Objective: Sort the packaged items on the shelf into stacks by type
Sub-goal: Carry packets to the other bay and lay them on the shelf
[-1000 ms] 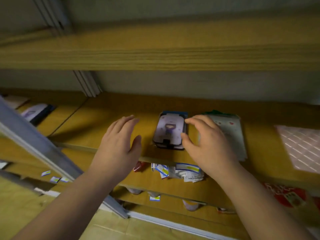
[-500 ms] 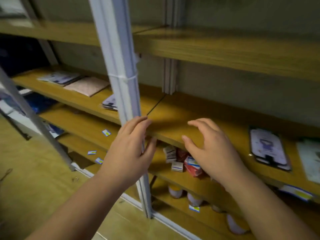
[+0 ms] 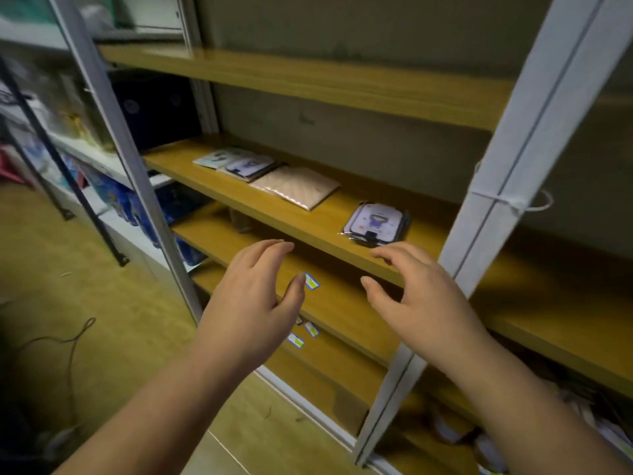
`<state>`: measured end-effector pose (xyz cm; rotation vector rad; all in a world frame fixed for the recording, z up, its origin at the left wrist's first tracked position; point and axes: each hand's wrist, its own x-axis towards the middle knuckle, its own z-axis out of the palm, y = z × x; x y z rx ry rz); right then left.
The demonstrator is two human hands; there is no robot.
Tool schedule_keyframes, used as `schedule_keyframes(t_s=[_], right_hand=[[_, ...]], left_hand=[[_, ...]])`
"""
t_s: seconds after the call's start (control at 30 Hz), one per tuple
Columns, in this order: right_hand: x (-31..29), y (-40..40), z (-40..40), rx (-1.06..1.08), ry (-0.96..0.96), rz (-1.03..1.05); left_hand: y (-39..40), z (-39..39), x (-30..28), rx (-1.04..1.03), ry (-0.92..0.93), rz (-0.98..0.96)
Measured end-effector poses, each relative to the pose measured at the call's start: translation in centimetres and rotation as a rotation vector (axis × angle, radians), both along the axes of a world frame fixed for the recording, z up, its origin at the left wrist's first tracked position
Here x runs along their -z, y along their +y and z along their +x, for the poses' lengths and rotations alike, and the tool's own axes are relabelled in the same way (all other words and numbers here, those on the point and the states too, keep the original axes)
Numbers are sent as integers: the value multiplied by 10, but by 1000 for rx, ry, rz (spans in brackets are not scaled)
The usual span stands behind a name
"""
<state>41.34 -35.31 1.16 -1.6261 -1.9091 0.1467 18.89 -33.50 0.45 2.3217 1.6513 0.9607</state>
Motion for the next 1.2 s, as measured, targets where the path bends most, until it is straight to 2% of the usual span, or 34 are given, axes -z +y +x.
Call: schedule_keyframes(t_s=[0.3,0.6,0.8,0.97,1.1,1.2], right_hand=[[21,98,-48,10,3,9],[27,210,-84,52,48,9],[34,239,-86,111,33,-65],[39,258,-93,258,17,-64],[40,261,-107,370,14,-64],[38,264,-115,427,0,-77]], left_hand=[[93,-36,17,-10,5,-35],[212,-65,18,-16,98,-40],[273,-60,32,62,60,-137],[336,-28,37,107,210,-113],[374,-8,41,67,541,-158],[393,-11,46,132,552,-118]])
